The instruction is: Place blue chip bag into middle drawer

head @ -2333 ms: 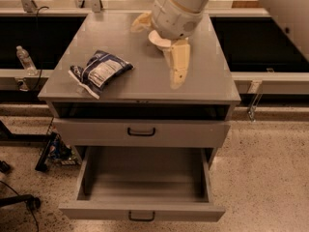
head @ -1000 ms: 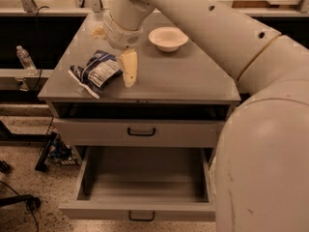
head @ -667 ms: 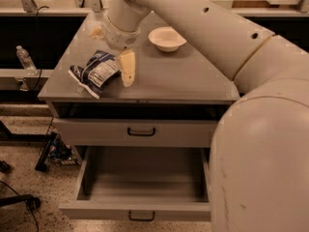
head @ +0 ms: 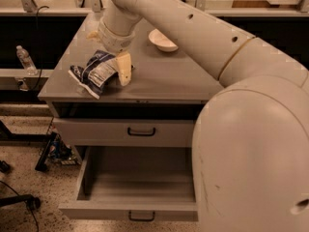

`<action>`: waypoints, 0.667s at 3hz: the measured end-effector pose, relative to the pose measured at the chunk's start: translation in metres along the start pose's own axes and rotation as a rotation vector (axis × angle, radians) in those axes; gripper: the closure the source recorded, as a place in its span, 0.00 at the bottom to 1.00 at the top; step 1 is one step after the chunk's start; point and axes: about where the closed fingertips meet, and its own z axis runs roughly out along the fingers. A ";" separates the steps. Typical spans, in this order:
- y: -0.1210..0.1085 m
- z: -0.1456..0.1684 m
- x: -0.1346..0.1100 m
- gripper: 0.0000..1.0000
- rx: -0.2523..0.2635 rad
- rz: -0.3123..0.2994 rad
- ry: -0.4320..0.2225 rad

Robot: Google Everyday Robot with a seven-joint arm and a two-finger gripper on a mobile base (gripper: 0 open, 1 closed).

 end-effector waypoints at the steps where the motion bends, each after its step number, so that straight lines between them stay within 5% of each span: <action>1: -0.002 0.007 0.001 0.13 0.008 -0.002 0.001; 2: 0.000 0.000 -0.004 0.44 0.023 -0.002 0.013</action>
Offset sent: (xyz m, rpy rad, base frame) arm -0.0062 -0.0011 0.0105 0.0115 -0.0473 -0.0177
